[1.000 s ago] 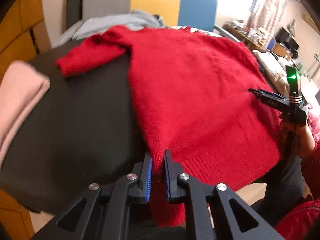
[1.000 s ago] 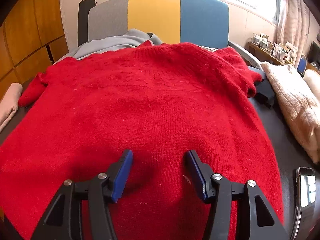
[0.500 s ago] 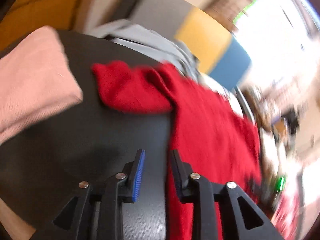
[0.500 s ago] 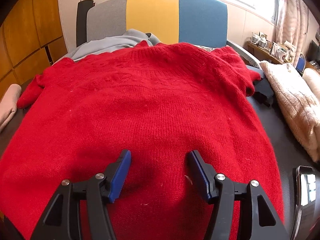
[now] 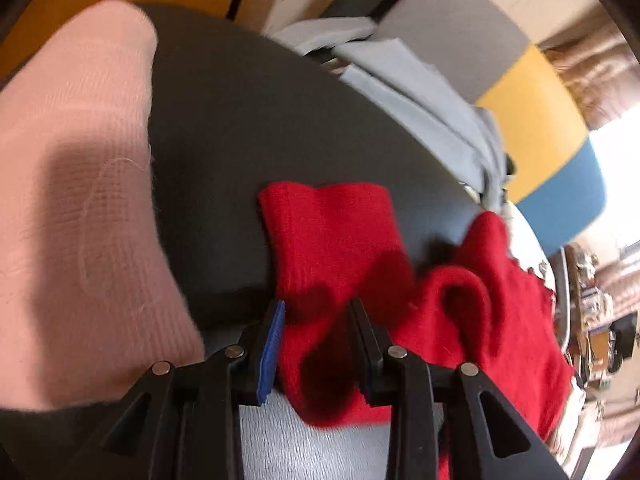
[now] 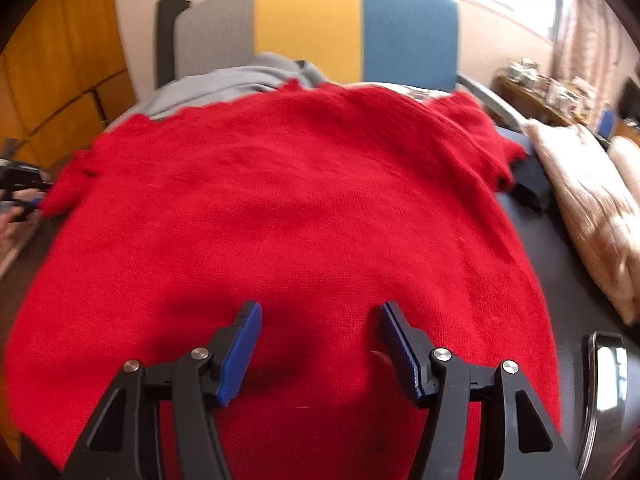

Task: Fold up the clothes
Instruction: 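Move the left gripper to the red sleeve cuff and grasp it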

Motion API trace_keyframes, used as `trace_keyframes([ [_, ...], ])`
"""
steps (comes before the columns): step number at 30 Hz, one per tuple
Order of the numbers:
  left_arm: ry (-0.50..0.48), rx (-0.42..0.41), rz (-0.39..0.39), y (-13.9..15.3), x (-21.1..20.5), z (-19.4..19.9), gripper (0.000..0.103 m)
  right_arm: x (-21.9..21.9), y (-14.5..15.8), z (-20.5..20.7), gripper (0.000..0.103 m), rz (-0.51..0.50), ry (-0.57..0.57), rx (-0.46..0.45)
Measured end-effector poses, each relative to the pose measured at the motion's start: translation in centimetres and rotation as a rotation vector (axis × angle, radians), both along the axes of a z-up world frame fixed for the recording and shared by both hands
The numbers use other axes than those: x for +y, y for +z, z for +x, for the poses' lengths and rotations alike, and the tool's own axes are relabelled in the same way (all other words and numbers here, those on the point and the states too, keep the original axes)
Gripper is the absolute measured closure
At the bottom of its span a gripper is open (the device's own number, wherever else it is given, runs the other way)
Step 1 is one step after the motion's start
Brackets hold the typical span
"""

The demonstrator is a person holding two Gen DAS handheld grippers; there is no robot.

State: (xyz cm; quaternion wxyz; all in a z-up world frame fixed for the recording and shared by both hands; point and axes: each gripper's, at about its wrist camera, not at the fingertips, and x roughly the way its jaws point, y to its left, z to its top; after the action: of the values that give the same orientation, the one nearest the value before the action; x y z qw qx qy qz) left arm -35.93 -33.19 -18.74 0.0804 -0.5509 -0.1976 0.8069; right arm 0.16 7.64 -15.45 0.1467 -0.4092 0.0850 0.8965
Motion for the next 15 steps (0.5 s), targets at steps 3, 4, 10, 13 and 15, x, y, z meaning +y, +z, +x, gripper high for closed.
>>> trace_keyframes([
  [3,-0.007,0.044,-0.016,-0.2,0.5,-0.2,0.072,-3.0,2.4,-0.7,0.059,0.05,0.093,0.045],
  [4,-0.006,0.058,-0.022,-0.3,0.7,-0.1,0.072,-4.1,2.7,-1.5,0.06,0.036,0.136,0.051],
  [10,-0.034,0.101,-0.058,-0.2,1.2,0.1,0.072,-10.4,1.5,-7.7,0.059,-0.016,0.267,0.017],
  [13,-0.037,0.092,-0.055,-0.1,0.8,-0.3,0.072,-12.4,-0.1,-11.2,0.059,0.005,0.282,-0.042],
  [15,-0.051,0.085,-0.084,-0.1,1.0,-0.5,0.075,-13.3,-0.7,-13.1,0.059,-0.015,0.284,-0.053],
])
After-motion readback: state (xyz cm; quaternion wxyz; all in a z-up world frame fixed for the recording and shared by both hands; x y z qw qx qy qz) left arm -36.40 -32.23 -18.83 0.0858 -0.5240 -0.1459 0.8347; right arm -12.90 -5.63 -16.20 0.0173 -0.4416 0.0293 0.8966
